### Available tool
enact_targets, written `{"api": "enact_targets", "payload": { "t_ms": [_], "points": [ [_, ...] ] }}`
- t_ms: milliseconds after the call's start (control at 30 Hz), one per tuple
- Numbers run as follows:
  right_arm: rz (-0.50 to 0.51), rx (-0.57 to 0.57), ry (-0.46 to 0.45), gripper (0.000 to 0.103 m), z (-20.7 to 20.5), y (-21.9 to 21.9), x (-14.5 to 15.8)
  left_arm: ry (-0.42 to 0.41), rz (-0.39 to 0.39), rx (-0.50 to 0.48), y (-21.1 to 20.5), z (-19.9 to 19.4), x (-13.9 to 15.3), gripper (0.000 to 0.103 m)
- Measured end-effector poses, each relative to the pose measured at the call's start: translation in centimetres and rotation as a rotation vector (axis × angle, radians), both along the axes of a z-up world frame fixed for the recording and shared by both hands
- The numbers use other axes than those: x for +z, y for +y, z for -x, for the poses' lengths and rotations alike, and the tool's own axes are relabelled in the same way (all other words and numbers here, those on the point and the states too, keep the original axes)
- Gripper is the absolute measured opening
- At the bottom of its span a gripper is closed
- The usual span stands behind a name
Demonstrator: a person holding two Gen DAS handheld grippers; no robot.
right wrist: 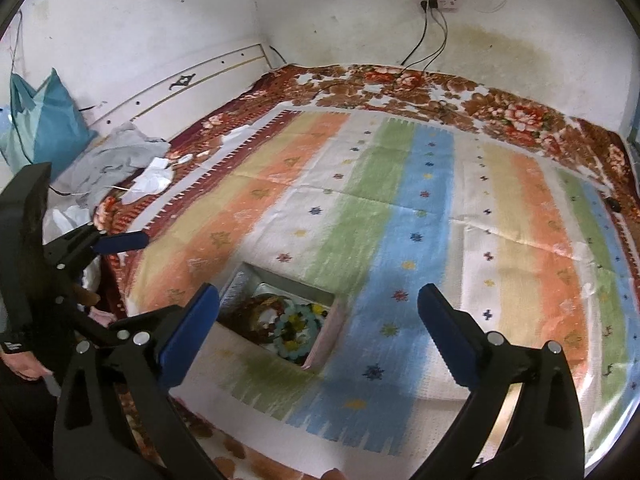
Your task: Organize jewelry
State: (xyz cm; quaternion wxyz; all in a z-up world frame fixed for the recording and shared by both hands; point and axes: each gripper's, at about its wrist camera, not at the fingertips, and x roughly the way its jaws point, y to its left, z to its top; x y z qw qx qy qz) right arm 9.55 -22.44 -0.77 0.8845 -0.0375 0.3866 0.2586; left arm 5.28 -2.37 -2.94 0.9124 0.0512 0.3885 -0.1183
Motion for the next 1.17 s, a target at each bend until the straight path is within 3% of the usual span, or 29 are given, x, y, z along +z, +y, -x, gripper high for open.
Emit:
{"api": "enact_targets", "payload": {
  "t_ms": [1167],
  "points": [
    [0.017,-0.003,0.003,0.098,1.08,-0.46,-0.23,-0.013,0.047,0.002,0.05,0.77,1.01,0.097]
  ]
}}
